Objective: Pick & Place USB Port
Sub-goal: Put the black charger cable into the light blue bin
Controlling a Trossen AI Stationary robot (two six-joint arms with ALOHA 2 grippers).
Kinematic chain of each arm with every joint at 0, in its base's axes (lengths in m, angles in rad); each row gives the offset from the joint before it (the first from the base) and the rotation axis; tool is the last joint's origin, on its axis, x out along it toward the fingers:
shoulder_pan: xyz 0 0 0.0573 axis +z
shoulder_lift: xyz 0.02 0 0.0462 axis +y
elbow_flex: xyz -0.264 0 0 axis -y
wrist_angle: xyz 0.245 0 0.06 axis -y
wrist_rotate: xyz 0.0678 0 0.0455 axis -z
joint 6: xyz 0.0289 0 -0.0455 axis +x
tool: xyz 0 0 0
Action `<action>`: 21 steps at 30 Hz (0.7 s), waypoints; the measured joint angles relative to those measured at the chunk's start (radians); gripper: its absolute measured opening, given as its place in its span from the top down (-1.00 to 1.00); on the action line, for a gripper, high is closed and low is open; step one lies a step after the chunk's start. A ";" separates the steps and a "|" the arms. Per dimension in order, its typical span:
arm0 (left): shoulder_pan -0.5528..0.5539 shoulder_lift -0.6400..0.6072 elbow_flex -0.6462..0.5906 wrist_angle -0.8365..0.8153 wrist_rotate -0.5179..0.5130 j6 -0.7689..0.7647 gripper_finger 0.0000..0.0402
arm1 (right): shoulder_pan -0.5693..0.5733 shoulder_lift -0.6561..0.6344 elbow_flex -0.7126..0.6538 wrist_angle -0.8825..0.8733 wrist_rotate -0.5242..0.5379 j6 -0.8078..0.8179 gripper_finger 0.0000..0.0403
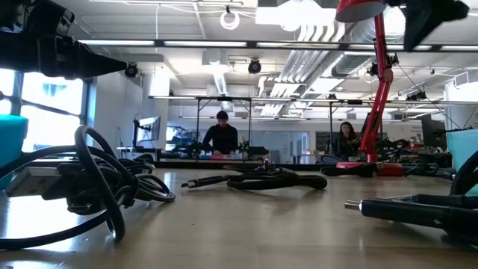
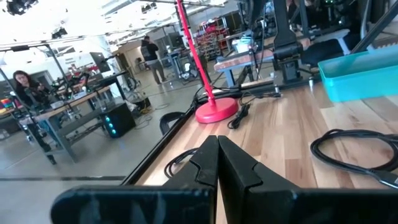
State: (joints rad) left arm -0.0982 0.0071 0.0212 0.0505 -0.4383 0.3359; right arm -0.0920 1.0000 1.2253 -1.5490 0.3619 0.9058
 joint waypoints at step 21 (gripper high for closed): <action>0.000 0.000 0.000 0.000 -0.051 0.000 0.97 | -0.259 0.009 -0.556 0.425 -0.213 -0.082 -0.18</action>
State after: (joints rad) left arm -0.0982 0.0071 0.0212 0.0505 -0.4892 0.3359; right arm -0.3509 1.0088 0.6693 -1.1238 0.1493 0.8242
